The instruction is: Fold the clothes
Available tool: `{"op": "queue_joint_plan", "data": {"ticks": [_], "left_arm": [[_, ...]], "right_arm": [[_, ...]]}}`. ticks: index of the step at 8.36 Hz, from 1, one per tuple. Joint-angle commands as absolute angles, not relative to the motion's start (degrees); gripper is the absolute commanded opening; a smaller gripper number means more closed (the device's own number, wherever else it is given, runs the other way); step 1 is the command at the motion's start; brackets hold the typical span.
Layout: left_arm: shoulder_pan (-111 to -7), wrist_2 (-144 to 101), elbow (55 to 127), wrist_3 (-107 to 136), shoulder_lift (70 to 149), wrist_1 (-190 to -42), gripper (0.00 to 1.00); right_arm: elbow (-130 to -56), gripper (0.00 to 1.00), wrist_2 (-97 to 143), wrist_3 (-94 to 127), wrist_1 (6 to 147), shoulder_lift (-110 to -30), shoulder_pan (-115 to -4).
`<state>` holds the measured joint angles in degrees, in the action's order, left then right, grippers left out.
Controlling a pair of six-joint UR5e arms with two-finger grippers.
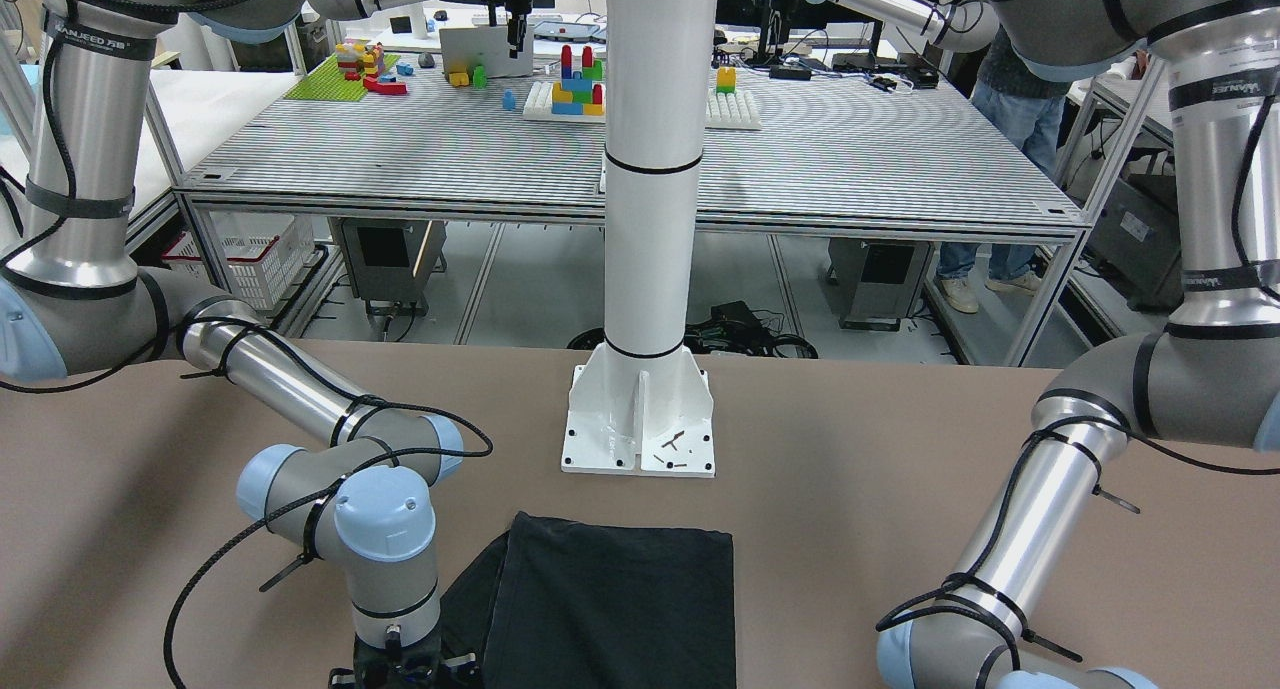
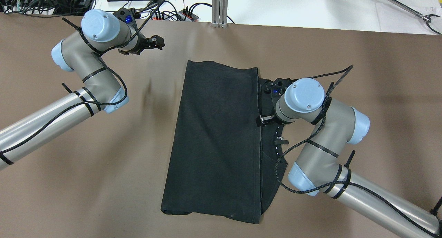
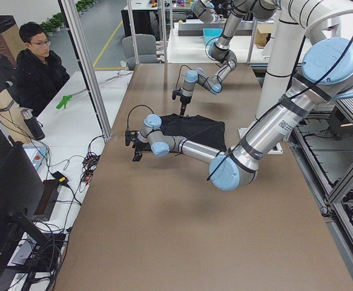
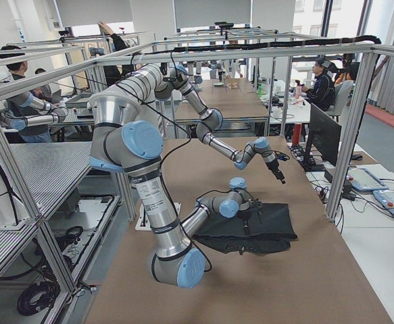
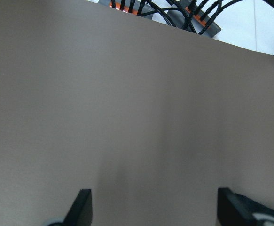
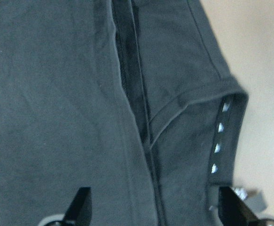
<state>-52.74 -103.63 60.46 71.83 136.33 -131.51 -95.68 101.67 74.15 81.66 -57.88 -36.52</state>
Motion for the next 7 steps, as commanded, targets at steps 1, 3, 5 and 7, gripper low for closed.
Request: {"op": "queue_joint_plan", "data": {"ticks": [1,3,5,7], "left_arm": [[-51.9,-103.7,60.5,72.0,136.8,-131.6,0.94],[-51.9,-103.6,60.5,72.1,137.0,-131.7,0.94],[-50.0,-100.8,61.6,73.4,138.2,-131.4,0.94],[-49.4,-99.8,62.0,73.9,138.3,-131.3,0.94]], "right_arm": [[-101.7,0.95,87.5,110.3,83.1,-59.7,-24.5],[-108.0,0.92,85.8,122.0,84.5,-66.6,-19.6],[-113.6,0.82,85.1,127.9,87.9,-70.4,-16.3],[-113.5,0.81,83.9,129.8,92.2,-70.4,-12.5]]}}
